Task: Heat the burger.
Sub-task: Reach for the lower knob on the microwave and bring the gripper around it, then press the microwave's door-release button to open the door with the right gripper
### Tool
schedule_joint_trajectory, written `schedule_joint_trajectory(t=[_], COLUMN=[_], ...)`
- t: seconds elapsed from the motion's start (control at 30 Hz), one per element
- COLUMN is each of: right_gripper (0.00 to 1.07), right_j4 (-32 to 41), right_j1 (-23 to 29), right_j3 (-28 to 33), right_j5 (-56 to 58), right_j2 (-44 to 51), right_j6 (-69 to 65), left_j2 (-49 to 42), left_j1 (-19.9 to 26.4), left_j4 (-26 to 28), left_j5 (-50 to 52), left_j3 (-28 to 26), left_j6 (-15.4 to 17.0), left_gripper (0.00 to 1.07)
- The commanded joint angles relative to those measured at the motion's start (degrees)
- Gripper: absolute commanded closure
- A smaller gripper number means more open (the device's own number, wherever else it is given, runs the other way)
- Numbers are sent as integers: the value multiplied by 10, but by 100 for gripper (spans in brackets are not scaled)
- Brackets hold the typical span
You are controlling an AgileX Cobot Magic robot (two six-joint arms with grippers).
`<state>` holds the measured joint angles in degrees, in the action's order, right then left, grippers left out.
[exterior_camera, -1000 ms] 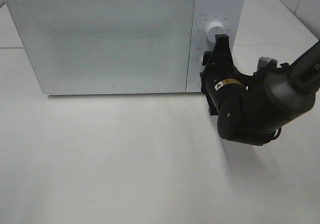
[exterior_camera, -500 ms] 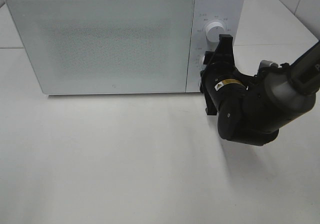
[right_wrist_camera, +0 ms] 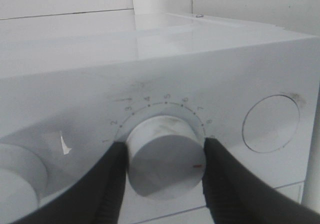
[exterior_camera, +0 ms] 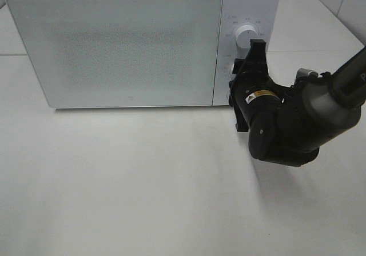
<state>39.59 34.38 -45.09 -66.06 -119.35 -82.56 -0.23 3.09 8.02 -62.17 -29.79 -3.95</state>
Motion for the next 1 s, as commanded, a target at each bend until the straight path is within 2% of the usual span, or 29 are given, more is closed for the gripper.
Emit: schedule_joint_trajectory(t=[0.03, 0.27, 0.33, 0.37, 0.43, 0.47, 0.53, 0.7, 0.8, 1.0], right_gripper=[91, 81, 72, 72, 63, 63, 56, 47, 37, 33], right_j4=[-50, -9, 11, 11, 26, 26, 37, 56, 73, 54], right_j1=[-2, -2, -2, -2, -2, -2, -2, -2, -2, -1], right_j3=[-25, -25, -25, -25, -25, -25, -25, -25, -25, -24], right_j5=[-83, -83, -83, -83, -83, -83, -84, -95, -96, -90], right_j2=[10, 10, 10, 10, 10, 10, 10, 10, 10, 13], right_j6=[22, 41, 49, 49, 51, 51, 61, 82, 103, 124], left_j2=[-10, -10, -10, -10, -10, -10, -10, -10, -10, -10], left_j1=[1, 1, 1, 1, 1, 1, 1, 1, 1, 1], left_j4=[3, 3, 3, 3, 3, 3, 3, 3, 3, 3], left_j5=[6, 6, 6, 6, 6, 6, 6, 6, 6, 6], left_j3=[1, 1, 1, 1, 1, 1, 1, 1, 1, 1], left_j6=[3, 3, 3, 3, 3, 3, 3, 3, 3, 3], left_gripper=[7, 7, 7, 7, 7, 7, 7, 7, 7, 7])
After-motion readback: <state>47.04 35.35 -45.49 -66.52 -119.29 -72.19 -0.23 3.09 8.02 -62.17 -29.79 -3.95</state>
